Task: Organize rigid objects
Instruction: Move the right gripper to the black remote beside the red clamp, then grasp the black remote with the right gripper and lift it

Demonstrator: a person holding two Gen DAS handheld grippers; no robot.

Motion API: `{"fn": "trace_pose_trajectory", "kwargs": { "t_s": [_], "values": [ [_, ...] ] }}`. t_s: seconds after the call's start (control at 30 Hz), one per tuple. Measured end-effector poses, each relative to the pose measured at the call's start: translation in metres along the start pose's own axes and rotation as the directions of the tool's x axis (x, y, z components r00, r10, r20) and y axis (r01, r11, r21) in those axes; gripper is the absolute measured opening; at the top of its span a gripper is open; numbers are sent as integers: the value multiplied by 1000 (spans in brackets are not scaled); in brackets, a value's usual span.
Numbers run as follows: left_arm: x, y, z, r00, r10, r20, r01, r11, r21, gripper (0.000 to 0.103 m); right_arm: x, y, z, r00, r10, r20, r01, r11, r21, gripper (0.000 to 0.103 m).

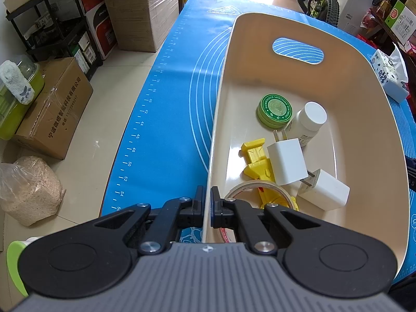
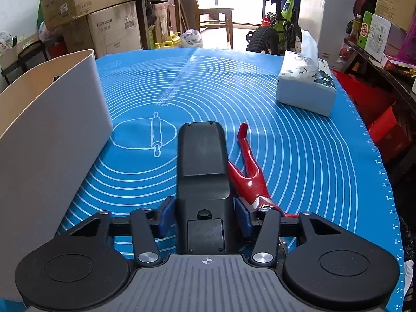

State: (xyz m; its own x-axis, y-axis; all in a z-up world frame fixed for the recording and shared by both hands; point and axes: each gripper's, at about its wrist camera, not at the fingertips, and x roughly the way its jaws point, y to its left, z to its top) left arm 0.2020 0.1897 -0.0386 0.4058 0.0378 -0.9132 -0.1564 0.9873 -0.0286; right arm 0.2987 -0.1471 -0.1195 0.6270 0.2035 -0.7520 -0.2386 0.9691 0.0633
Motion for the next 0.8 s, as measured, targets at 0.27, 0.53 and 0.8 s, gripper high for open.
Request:
{"fn": "trace_pose_trajectory", "kwargs": {
  "t_s": [0.27,0.53,0.8],
  "values": [
    [1,0,-1,1000,0,0,0,1000,0,5,-7,7,-7,999,-29,36,30,999,-34,53],
    [1,0,-1,1000,1,0,-1,1000,0,5,-29,11,-4,994,-21,107,26,999,-39,53],
    [1,0,0,1000,0,0,0,1000,-1,5,-55,23,12,991,-12,133,17,999,-38,53]
  ]
}}
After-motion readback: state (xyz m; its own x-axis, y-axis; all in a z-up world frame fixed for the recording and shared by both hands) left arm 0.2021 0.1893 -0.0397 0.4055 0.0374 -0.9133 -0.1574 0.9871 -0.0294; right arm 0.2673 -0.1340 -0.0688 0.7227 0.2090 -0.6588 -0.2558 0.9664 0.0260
